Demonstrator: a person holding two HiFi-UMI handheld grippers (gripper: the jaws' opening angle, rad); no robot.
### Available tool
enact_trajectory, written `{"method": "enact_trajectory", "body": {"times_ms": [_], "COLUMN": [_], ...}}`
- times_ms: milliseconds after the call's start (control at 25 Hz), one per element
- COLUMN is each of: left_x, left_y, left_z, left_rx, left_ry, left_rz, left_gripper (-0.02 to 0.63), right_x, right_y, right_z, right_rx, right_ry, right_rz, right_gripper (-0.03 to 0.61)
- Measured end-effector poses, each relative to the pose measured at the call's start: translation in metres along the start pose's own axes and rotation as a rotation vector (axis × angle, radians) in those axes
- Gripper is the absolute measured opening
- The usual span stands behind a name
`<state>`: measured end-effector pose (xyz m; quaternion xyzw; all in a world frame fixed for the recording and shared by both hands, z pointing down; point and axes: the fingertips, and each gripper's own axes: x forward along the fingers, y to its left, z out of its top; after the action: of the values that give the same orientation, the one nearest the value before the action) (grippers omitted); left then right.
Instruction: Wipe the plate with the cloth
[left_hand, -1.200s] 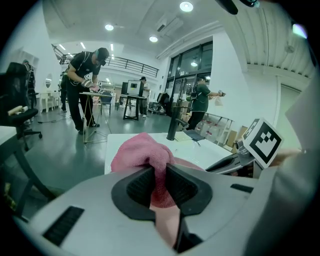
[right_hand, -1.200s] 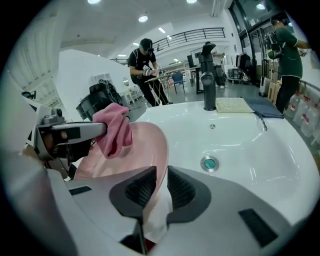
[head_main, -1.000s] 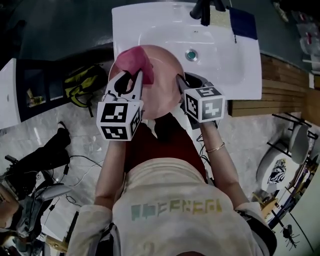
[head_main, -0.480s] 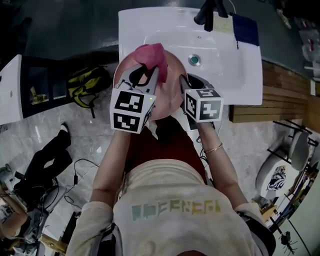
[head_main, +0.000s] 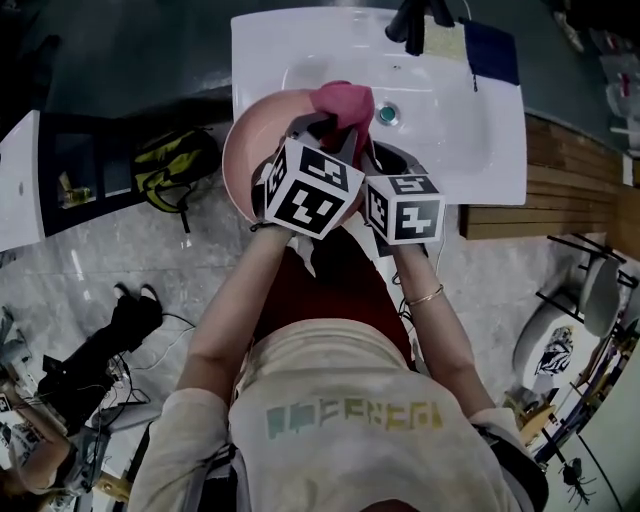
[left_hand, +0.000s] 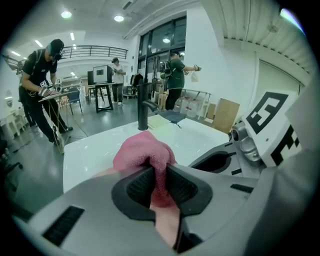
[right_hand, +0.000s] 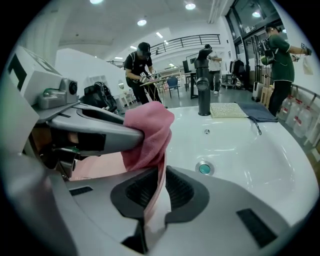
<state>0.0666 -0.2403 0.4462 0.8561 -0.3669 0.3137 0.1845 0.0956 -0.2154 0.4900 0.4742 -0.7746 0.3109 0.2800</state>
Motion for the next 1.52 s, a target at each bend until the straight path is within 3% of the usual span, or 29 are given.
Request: {"method": "enact_trajectory", "body": {"times_ms": [200, 400, 1520], "left_x": [0.012, 0.006, -0.071], "left_y": [0.016, 0.02, 0.101], "left_z": [-0.015, -0.026, -0.078], "left_rx": [0.05, 0.047, -0.006], "left_ry": [0.093, 0.144, 0.212], "left_rz": [0.036, 0.074, 0.289], "left_gripper": [0.067, 0.067, 0.067], "right_x": [0.006, 0.0, -0.004], "right_y": [0.0, 0.0, 0.002], "right_z": [0.005, 0.0, -0.001], "right_rx": [-0.008, -0.018, -0.05], "right_ry": [-0.002, -0.006, 0.016], "right_rz": [-0.005, -0.001, -0.032], "right_gripper": [0.072, 0.074, 0.074]}}
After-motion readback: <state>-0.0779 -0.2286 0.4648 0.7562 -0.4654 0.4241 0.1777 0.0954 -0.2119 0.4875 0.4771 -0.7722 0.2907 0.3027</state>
